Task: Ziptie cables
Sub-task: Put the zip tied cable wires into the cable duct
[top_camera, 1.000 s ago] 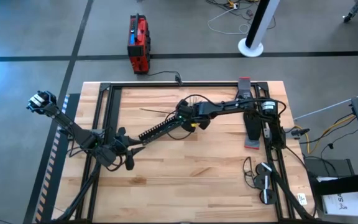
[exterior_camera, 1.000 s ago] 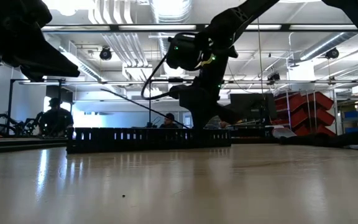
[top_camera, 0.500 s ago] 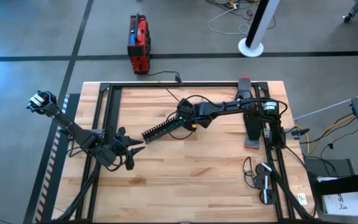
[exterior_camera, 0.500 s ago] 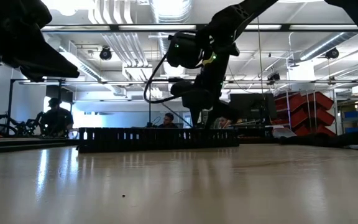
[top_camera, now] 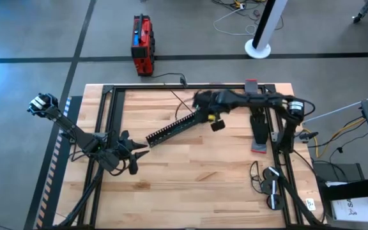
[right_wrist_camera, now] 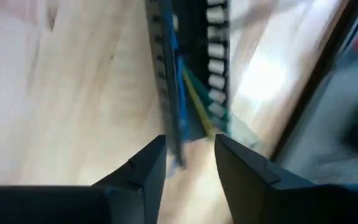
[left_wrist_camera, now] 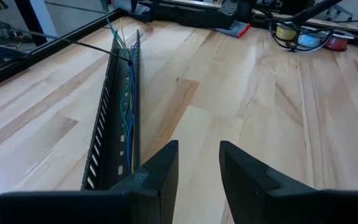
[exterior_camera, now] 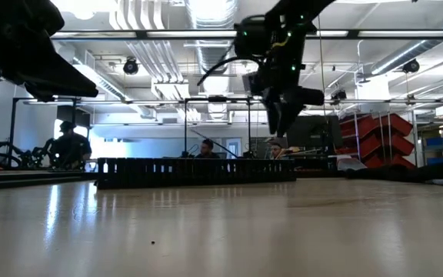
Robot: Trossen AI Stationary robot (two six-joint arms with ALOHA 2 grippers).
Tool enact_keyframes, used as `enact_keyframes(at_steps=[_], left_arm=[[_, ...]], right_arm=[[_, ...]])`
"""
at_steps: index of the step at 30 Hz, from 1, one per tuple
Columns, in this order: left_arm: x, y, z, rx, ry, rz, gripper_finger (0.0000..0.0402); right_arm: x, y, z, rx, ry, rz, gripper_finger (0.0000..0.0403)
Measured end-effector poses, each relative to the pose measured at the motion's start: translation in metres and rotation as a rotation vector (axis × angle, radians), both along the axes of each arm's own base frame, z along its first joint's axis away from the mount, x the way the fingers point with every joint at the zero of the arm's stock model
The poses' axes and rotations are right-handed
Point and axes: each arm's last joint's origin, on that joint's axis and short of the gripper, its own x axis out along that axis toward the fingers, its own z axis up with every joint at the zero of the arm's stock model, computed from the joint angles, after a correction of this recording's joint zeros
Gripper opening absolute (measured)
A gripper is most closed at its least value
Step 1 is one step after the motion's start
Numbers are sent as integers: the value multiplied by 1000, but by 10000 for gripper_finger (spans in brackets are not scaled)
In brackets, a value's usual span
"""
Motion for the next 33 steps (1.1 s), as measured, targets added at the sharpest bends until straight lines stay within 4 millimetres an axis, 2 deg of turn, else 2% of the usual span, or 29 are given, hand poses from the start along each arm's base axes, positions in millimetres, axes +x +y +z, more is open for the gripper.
enact_keyframes(at_steps=[4,8,16,20,25,33], left_arm=[[0,0,0,-10,-2,4,98],[1,-1,-1,-17,-1,8,98],[1,-1,-2,-2,7,8,98],[2,-1,-3,-2,9,10,98],[2,-1,-4,0,13,9,98],[2,-2,-4,1,15,8,98]], right_arm=[[-18,-37,-3,114,-50,-241,97],[-29,-69,-7,103,-110,-318,68],[-10,-99,-5,55,-464,-353,7],[-6,-105,-25,65,-444,-379,3],[-14,-100,-48,114,-268,-419,1],[-29,-92,-36,74,-143,-467,0]])
